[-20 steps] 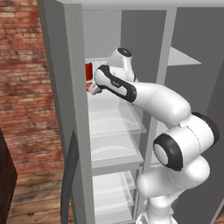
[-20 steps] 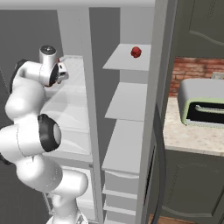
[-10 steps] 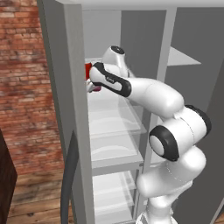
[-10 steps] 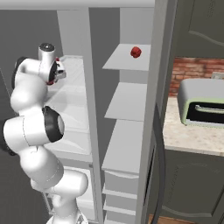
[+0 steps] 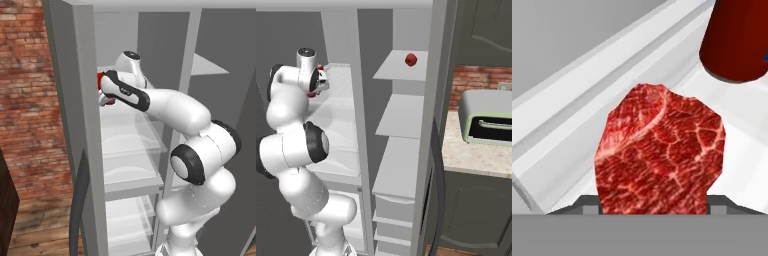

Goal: There's a steak in the fridge that needs to be moved to the freezer for freezing. Pick up the steak from the fridge, place it on any shelf in the freezer, and close the fridge and freezer doors when done.

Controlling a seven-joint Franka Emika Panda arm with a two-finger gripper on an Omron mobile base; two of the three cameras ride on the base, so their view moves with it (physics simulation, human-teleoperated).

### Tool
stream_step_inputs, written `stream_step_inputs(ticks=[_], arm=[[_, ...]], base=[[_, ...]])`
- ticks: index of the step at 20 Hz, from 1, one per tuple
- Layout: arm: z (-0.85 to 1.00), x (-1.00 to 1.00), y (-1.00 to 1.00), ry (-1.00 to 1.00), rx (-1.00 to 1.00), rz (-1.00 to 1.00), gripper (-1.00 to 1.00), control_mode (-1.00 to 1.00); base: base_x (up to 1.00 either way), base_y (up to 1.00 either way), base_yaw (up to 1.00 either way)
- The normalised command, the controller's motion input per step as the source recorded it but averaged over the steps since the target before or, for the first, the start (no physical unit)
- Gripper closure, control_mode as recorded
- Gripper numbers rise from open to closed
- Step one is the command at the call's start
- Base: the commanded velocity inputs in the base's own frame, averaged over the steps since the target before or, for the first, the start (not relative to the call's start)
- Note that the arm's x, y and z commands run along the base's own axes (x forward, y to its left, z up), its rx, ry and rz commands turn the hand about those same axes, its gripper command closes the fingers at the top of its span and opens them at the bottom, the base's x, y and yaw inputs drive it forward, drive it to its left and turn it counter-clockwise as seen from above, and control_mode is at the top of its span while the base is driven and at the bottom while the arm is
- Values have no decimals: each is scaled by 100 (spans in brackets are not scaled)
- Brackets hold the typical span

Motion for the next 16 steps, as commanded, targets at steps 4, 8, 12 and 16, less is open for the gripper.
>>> stream_step_inputs(ticks=[4, 8, 12, 16], arm=[[-18, -100, -39, -6, 0, 0, 100, -100], [-4, -96, -66, 0, 0, -1, 100, -100], [20, -100, -47, 3, 2, 0, 100, -100], [39, -100, -34, 0, 0, 0, 100, -100]], base=[[0, 0, 0], [0, 0, 0], [0, 0, 0], [0, 0, 0]])
